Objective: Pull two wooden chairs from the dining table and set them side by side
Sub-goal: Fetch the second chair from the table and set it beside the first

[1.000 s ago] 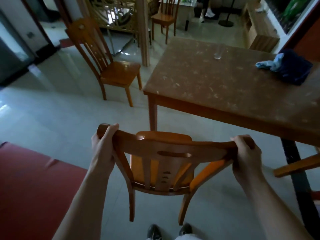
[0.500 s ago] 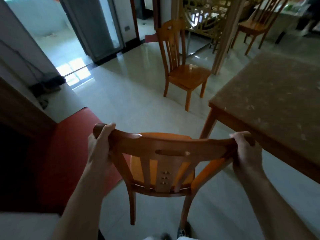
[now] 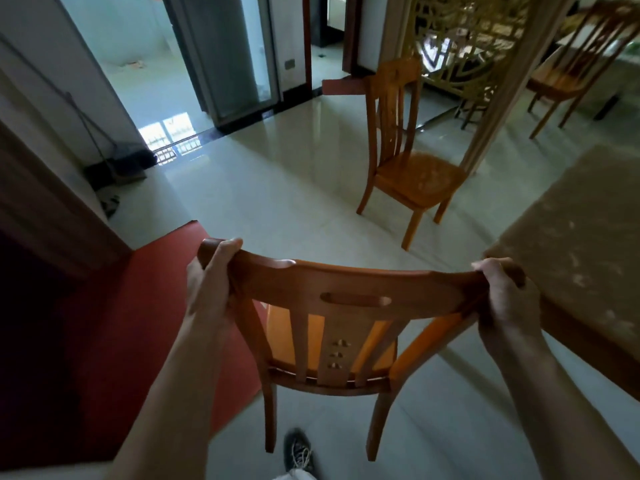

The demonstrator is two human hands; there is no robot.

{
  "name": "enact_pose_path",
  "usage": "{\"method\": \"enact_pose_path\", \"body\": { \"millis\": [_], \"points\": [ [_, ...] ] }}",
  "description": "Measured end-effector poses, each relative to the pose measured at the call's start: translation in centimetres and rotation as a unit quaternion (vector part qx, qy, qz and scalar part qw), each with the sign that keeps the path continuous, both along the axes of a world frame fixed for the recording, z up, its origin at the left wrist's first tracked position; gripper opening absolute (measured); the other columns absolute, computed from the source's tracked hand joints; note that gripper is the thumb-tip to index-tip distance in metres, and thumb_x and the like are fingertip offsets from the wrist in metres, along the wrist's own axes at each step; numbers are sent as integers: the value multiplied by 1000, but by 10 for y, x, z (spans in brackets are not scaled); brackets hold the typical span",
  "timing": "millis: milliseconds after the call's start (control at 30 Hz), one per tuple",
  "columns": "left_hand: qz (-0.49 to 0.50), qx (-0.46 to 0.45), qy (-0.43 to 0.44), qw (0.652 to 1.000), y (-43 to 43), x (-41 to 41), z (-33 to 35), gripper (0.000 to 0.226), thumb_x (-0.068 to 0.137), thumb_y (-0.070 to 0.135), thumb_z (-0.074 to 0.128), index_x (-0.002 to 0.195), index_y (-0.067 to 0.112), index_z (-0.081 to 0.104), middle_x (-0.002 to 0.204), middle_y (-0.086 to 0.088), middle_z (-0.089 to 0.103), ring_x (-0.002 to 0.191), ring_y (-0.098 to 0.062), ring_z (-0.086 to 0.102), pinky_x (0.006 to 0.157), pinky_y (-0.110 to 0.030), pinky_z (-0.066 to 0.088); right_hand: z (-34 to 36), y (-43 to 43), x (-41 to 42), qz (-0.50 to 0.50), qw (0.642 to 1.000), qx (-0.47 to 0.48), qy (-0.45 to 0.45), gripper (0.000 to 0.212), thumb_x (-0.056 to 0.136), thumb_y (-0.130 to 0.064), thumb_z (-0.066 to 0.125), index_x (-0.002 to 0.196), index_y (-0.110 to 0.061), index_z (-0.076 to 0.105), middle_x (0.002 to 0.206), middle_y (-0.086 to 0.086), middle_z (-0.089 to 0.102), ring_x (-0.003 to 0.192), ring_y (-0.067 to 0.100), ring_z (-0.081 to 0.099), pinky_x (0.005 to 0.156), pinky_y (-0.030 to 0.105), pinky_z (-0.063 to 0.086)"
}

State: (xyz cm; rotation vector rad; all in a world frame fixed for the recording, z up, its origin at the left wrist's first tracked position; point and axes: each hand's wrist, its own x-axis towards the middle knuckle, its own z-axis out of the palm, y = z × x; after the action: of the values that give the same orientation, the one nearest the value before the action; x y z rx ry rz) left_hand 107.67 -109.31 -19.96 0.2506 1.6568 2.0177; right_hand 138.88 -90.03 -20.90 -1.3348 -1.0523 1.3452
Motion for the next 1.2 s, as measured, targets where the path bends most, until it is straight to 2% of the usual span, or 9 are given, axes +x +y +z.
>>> {"method": "enact_pose_path", "body": {
  "millis": [167,300,367,467,533,633,867,1033,1200],
  "points": [
    [-57,-11,-4,998,53,-71,5,17,62,42,82,60,29,71,54,14,57,51,-7,57,46,-23,45,1,28,-55,-38,999,-23,-7,15,57,-41,76,66,-29,74,62,-9,68,61,9,68,63,38,52],
    [-78,-11,-16,997,103,-116,1,16,70,35,83,62,27,72,56,11,58,53,-9,59,49,-25,47,1,57,-87,-73,997,-29,-16,23,56,-43,75,67,-24,72,74,-4,68,79,23,68,74,44,56],
    [-96,-11,-19,995,133,-137,-2,17,74,32,80,61,26,72,54,12,58,52,-8,58,49,-24,47,-2,74,-102,-80,996,-25,-9,24,57,-42,74,69,-23,70,72,-5,68,75,20,69,70,42,56],
    [-124,-7,-23,992,181,-164,-3,20,74,32,79,58,26,70,52,12,57,49,-5,59,44,-21,48,-7,100,-127,-91,995,-36,20,36,58,-43,74,82,-18,66,76,1,68,68,19,69,61,36,55],
    [-146,-10,-24,989,214,-179,-7,22,74,32,79,55,27,69,51,12,57,48,-4,58,41,-20,47,-11,122,-141,-106,992,-59,33,47,56,-45,74,91,-14,64,89,10,66,78,26,69,69,39,58],
    [-181,-18,-23,983,260,-202,-12,24,75,33,77,53,28,70,51,13,57,48,-2,59,42,-21,48,-9,146,-161,-125,988,-77,38,54,59,-47,74,99,-12,65,91,11,66,81,30,68,73,42,57],
    [-260,-23,-25,965,361,-243,-3,19,73,32,78,59,25,68,56,8,60,53,-7,61,45,-23,50,5,177,-199,-227,969,-73,62,36,71,-36,72,94,-12,59,78,5,54,65,19,60,62,36,50],
    [-341,-32,-22,939,432,-276,-11,17,70,37,80,57,29,73,57,8,65,55,-9,66,52,-25,54,9,196,-233,-362,929,-52,49,12,74,-26,73,76,-21,62,75,-3,59,49,4,65,39,18,49],
    [-416,-54,-30,907,498,-311,-21,19,62,40,81,60,24,73,62,0,65,61,-18,65,64,-37,53,13,198,-283,-462,884,-44,58,6,63,-23,77,64,-23,71,65,-10,69,56,3,67,49,21,52]
  ]
}}
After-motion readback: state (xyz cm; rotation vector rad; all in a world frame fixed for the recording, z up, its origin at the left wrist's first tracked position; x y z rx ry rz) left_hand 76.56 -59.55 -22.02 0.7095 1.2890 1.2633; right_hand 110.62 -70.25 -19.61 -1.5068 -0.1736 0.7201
